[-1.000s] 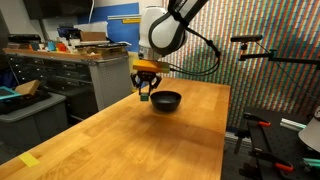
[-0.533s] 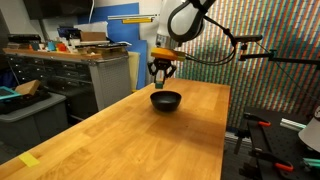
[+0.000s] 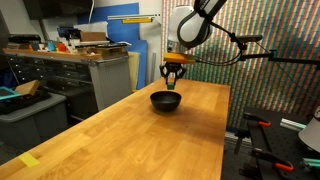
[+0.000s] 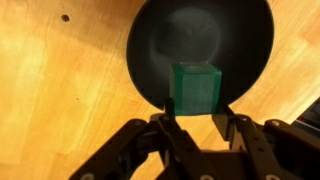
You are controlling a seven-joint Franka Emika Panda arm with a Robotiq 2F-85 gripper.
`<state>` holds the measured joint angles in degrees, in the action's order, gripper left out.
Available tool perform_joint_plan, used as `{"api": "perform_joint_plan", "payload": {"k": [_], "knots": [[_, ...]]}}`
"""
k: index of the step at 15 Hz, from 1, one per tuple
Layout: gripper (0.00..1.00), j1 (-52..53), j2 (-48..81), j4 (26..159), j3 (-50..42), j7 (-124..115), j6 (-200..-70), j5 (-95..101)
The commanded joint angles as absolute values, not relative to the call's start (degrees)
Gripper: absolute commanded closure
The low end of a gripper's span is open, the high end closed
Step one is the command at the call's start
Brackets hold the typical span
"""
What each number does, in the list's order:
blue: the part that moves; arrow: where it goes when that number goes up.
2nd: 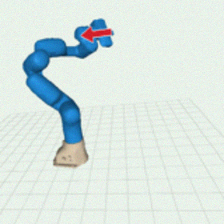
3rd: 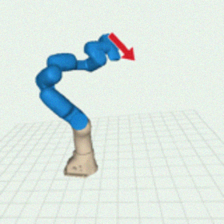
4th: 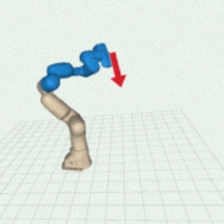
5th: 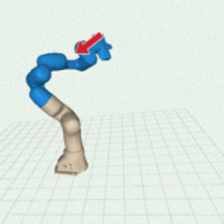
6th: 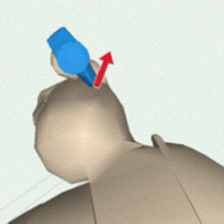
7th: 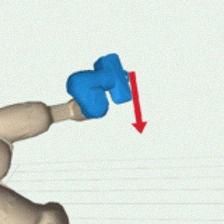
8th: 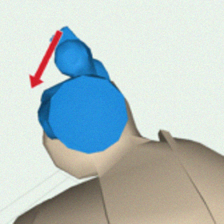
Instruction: Put the green block inside the black bowl
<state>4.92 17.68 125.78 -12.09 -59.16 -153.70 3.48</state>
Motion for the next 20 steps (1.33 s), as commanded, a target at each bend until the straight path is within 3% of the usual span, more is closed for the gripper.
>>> {"api": "perform_joint_plan", "payload": {"k": [1, 17, 18, 19, 20], "knots": [[0.82, 4.31, 19.82, 124.37, -11.30, -57.10, -155.16, 4.07], [0.82, 5.41, 30.88, 116.89, -12.44, -55.87, -157.38, 2.92], [0.46, 5.46, 31.04, 116.88, -12.60, -55.81, -157.58, 2.93], [0.31, 5.61, 31.09, 116.98, -12.84, -55.89, -157.82, 3.03], [0.27, 5.69, 30.99, 117.14, -12.99, -55.92, -157.99, 3.05]]}}
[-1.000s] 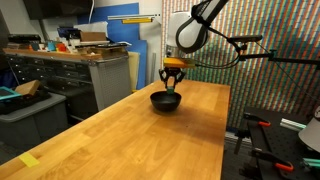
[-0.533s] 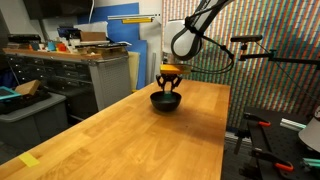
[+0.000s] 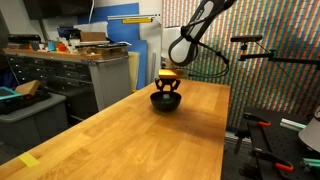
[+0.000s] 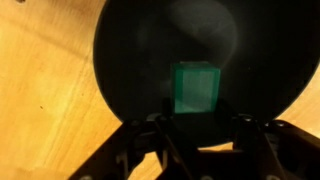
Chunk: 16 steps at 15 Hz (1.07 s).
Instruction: Put the green block inside the black bowl
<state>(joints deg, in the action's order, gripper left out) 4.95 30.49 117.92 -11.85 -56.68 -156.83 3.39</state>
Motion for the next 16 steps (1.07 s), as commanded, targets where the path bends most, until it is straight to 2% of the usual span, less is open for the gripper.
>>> {"api": "perform_joint_plan", "payload": {"k": [1, 3, 4, 16], "knots": [[0.18, 5.79, 30.79, 117.33, -13.20, -55.96, -158.10, 3.17], [0.02, 5.62, 30.16, 117.80, -13.22, -55.63, -158.45, 3.04], [0.00, 5.66, 29.77, 118.15, -13.42, -55.64, -158.80, 3.09], [0.00, 5.51, 19.52, 123.76, -15.20, -50.91, -159.95, 5.22]]}}
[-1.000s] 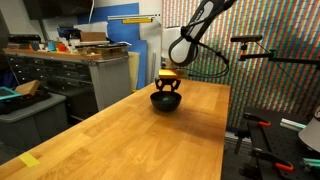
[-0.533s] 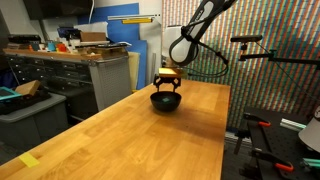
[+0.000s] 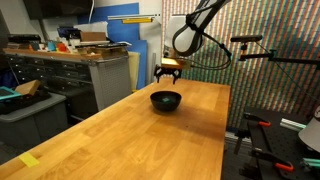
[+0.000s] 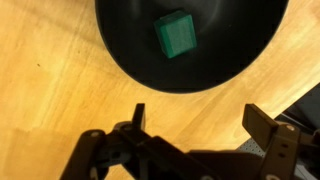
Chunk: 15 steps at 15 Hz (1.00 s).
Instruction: Put the green block inside the black bowl
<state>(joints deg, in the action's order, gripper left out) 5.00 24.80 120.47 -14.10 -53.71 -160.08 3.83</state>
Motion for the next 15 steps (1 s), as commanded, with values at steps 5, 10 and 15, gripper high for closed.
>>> {"api": "perform_joint_plan", "payload": {"k": [5, 10, 15], "knots": [[0.00, 2.49, 13.49, 125.90, -11.84, -38.64, -156.64, 3.67], [0.00, -0.03, 10.19, 127.11, -8.04, -21.72, -152.19, 0.85], [0.00, -1.55, 8.13, 127.00, -5.58, -8.70, -147.37, -0.87]]}}
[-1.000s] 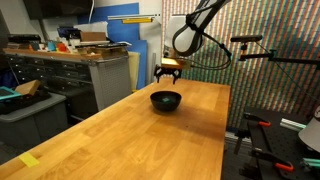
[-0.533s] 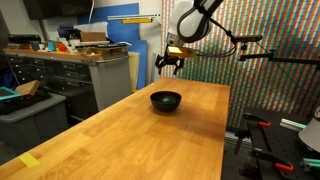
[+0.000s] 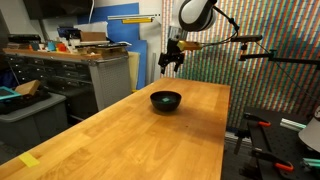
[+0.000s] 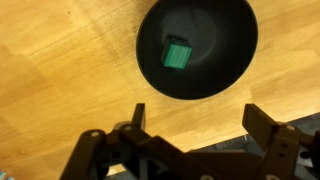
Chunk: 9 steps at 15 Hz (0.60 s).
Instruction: Put the green block inside the black bowl
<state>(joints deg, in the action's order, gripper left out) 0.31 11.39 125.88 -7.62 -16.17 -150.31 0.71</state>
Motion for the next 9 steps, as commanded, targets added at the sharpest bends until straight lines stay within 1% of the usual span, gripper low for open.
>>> {"api": "perform_joint_plan", "payload": {"k": [1, 4, 5, 9], "knots": [[0.00, -1.68, 7.54, 127.04, -5.28, -6.74, -146.56, -0.84], [0.00, -1.84, 5.28, 127.32, -4.50, -1.43, -144.20, -1.35], [0.00, -1.16, 8.73, 125.84, -5.32, -6.31, -146.22, 0.58], [0.00, -1.17, 9.00, 125.88, -5.23, -5.98, -146.00, 0.56]]}}
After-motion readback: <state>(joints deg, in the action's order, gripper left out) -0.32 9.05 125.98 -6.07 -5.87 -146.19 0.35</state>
